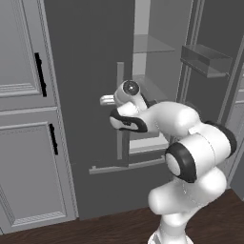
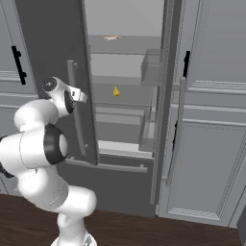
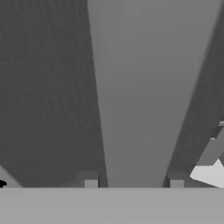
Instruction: Grab a lemon wedge from the fridge and one ice cube from the ice bowl, and put them in the glass of lemonade.
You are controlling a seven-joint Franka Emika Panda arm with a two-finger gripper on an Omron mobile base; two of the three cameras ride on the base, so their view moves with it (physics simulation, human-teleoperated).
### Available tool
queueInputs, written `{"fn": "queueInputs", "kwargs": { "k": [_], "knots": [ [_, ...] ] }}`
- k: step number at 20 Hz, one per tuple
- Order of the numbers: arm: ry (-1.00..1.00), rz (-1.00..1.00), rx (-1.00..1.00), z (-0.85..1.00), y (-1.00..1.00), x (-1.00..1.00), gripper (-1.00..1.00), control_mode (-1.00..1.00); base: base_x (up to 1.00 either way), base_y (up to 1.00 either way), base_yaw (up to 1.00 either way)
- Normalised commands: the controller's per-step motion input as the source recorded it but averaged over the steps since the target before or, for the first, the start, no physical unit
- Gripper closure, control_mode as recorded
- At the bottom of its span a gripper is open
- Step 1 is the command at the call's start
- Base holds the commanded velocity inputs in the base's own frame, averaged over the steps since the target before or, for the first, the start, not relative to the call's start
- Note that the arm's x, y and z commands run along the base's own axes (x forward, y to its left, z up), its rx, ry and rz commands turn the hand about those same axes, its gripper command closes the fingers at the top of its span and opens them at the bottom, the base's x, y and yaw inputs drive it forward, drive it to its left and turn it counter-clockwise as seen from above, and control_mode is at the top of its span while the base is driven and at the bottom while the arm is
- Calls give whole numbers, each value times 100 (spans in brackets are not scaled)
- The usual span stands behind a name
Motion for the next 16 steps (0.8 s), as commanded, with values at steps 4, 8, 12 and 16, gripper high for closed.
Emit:
{"fn": "queueInputs", "kwargs": {
  "k": [4,8,12,16],
  "knots": [
    [0,5,0,48,60,-100,100,-100,0,0,0],
    [0,5,0,53,59,-100,100,-100,0,0,0],
    [0,8,0,60,38,-100,100,-100,0,0,0],
    [0,10,0,72,8,-100,100,-100,0,0,0]
  ]
}}
